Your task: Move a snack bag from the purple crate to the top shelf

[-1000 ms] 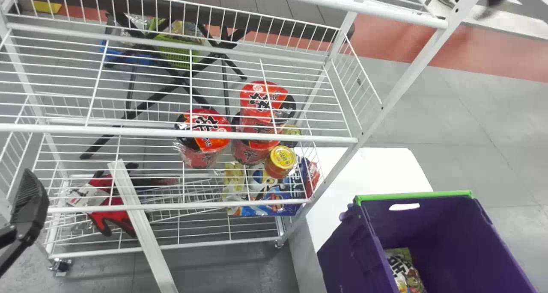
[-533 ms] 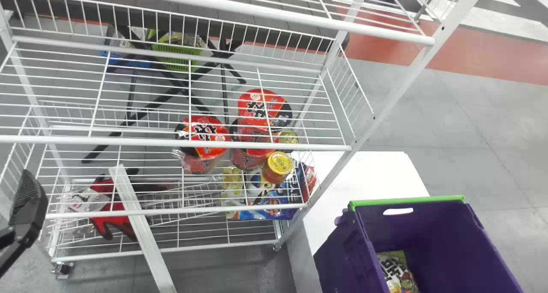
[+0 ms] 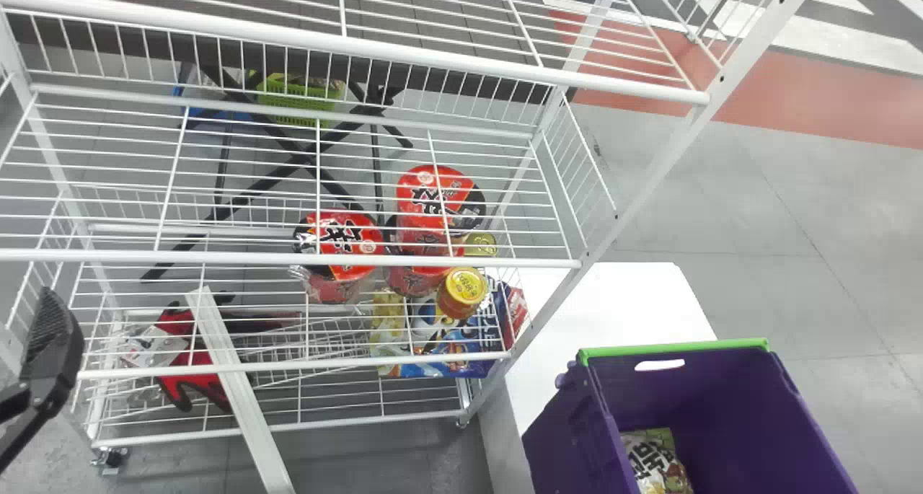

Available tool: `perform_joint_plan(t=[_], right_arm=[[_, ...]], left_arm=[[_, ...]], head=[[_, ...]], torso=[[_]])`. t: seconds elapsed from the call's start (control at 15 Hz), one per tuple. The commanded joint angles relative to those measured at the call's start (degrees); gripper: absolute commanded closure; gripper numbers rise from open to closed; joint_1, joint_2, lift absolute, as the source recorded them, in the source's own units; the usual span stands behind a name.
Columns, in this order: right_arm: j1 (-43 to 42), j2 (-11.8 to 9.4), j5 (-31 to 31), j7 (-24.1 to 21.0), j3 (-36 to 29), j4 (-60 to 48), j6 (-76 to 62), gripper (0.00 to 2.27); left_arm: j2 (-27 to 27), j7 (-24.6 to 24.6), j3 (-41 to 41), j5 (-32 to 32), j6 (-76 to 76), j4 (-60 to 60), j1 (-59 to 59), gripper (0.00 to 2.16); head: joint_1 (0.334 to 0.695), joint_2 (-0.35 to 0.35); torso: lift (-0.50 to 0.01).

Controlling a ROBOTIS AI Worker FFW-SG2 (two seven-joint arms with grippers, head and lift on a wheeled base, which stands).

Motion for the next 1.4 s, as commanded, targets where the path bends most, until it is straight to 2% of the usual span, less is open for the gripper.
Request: perform_joint_plan(t=[0.0, 0.53, 0.93, 1.33], right_arm=[[-0.8, 0.0, 0.0, -0.2, 0.8, 0.0, 0.1, 1.59], [-1.5, 0.4, -1.9, -0.3, 0.8, -1.0, -0.6, 1.59], [-2.1, 1.5, -2.9, -0.2, 0.8, -1.7, -1.1, 1.59], [-2.7, 1.5, -3.5, 0.1, 0.3, -1.7, -0.9, 1.59]], left_arm=[[-0.1, 0.4, -0.1, -0.5, -0.2, 0.2, 0.1, 0.04], [-0.1, 0.3, -1.3, -1.4, -0.2, -0.3, 0.3, 0.04], [0.0, 0.3, -1.5, -2.4, -0.2, -0.3, 0.3, 0.04], [0.1, 0.3, -1.6, -2.5, -0.2, -0.5, 0.6, 0.04]], head=[[0.695, -0.35], [0.695, -0.35], [0.695, -0.35], [0.695, -0.35]], torso=[[-0.327], [-0.295], [-0.271], [-0.247]])
